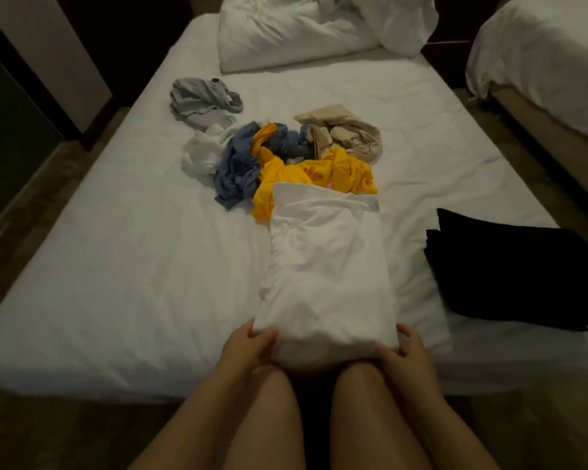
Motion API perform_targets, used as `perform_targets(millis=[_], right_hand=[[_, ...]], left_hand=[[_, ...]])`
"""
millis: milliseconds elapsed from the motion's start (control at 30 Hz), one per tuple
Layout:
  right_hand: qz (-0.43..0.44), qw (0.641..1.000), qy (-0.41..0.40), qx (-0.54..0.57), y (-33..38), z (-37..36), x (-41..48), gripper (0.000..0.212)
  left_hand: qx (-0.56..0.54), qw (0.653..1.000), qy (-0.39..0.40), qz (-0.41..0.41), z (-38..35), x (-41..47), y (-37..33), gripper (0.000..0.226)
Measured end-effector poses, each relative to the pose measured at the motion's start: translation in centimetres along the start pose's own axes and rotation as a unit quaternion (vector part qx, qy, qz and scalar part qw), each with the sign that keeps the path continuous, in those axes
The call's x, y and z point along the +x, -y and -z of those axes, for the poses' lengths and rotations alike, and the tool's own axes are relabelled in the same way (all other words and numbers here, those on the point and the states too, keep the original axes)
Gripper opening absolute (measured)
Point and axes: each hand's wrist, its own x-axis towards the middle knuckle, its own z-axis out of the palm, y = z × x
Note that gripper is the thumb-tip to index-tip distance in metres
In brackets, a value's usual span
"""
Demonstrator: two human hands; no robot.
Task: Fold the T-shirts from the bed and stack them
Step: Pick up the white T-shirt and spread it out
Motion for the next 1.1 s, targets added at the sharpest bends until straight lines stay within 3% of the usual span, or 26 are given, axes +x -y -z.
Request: perform_targets(millis=[33, 167, 267, 367, 533, 700, 800, 967, 1100], right_hand=[[0.004, 0.999, 0.006, 0.036, 0.3, 0.2, -0.4, 0.048], [0.073, 0.995, -0.011, 0.067, 1.7, 1.7, -1.7, 0.043], [0.094, 0.995, -0.009, 0.034, 1.1, 2.9, -3.3, 0.037], [0.105, 0.994, 0.011, 0.001, -0.6, 3.8, -5.4, 0.022], [0.119, 0.993, 0.012, 0.012, -2.9, 4.3, -9.6, 0.013], [0.133, 0.989, -0.003, 0.066, -3.8, 4.8, -12.1, 0.012], [0.124, 0.988, 0.015, 0.087, -4.4, 5.3, -13.5, 0.010], [0.094, 0.988, 0.029, 0.117, -4.6, 6.6, -15.3, 0.024], [0.088, 0.993, 0.060, 0.051, -4.7, 6.9, -15.5, 0.045]], left_hand=[[-0.030, 1.000, -0.002, 0.007, 0.0, -0.6, -0.3, 0.010], [-0.097, 0.995, 0.006, 0.017, 0.5, -2.8, -1.0, 0.013], [-0.138, 0.989, 0.009, 0.046, 1.2, -4.7, 0.5, 0.005], [-0.164, 0.984, -0.013, 0.070, 1.5, -6.4, 1.9, 0.012], [-0.136, 0.988, -0.039, 0.066, 1.9, -9.4, 2.6, 0.011], [-0.066, 0.995, -0.064, -0.046, 3.0, -12.8, 4.4, 0.023], [-0.041, 0.993, -0.001, -0.108, 3.7, -14.5, 5.4, 0.027], [0.081, 0.986, 0.085, -0.116, 5.6, -16.2, 5.8, 0.014], [0.106, 0.981, 0.110, -0.123, 5.5, -16.3, 5.8, 0.031]])
